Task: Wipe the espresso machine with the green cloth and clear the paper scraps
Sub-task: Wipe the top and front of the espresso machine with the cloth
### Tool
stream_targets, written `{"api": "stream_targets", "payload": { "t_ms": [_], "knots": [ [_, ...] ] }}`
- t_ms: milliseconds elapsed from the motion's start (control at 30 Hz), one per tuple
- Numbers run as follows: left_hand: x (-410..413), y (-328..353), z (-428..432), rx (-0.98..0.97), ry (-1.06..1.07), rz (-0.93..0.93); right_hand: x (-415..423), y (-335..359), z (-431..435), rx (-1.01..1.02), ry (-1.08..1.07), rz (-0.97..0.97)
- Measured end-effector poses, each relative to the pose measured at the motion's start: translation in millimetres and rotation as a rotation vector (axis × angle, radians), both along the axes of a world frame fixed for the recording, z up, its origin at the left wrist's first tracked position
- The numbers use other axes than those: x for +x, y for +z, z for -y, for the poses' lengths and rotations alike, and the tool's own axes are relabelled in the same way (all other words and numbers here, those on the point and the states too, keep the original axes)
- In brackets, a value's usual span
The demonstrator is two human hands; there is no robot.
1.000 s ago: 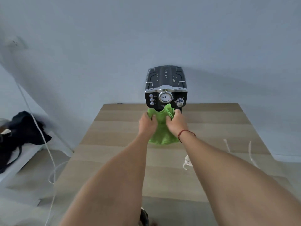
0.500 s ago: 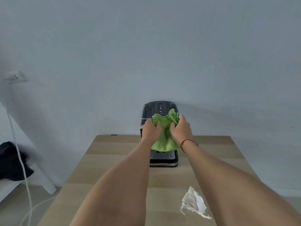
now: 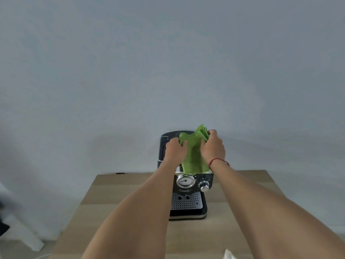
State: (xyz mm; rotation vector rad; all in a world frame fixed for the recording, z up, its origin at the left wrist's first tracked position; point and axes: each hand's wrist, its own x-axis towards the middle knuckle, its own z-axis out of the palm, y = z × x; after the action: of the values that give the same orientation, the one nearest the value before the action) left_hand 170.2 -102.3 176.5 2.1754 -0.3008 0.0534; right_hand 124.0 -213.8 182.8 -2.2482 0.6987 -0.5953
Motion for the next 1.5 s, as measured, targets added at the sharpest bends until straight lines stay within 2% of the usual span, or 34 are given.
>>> {"api": "stream_targets", "payload": {
  "t_ms": [100, 200, 300, 400, 533, 800, 933, 1067, 1200, 1500],
  "knots": [
    [17.5, -8.3, -7.6, 0.058, 0.025, 0.120, 10.6, -13.9, -2.0, -0.139, -0.040, -0.116],
    [32.4, -16.8, -25.5, 0.037, 0.120, 0.154, 12.3, -33.2, -6.3, -0.360, 0.033, -0.149],
    [40.4, -19.5, -41.4, 0.115, 0.177, 0.087, 10.1, -43.4, -12.3, -0.487, 0.177, -0.163],
    [45.9, -21.5, -45.1, 0.206, 0.142, -0.089, 5.1, -48.7, -17.0, -0.567, 0.355, -0.222],
    [53.6, -27.0, -38.6, 0.170, 0.080, -0.208, 8.1, -47.8, -17.7, -0.519, 0.423, -0.321],
    [72.1, -28.7, -31.6, 0.188, 0.080, -0.252, 21.0, -38.8, -17.0, -0.404, 0.232, -0.096],
    [81.1, -34.5, -28.6, 0.161, 0.093, -0.265, 33.8, -43.1, -14.4, -0.454, 0.307, -0.035],
    [87.1, -40.2, -25.3, 0.081, 0.119, -0.332, 53.8, -41.5, -13.3, -0.322, 0.367, -0.137],
    [90.8, -45.5, -27.0, 0.034, 0.132, -0.347, 79.9, -47.5, -14.7, -0.287, 0.456, -0.399],
    [98.1, -52.3, -25.2, -0.006, 0.160, -0.370, 105.9, -55.8, -7.7, -0.291, 0.457, -0.363]
  ]
}}
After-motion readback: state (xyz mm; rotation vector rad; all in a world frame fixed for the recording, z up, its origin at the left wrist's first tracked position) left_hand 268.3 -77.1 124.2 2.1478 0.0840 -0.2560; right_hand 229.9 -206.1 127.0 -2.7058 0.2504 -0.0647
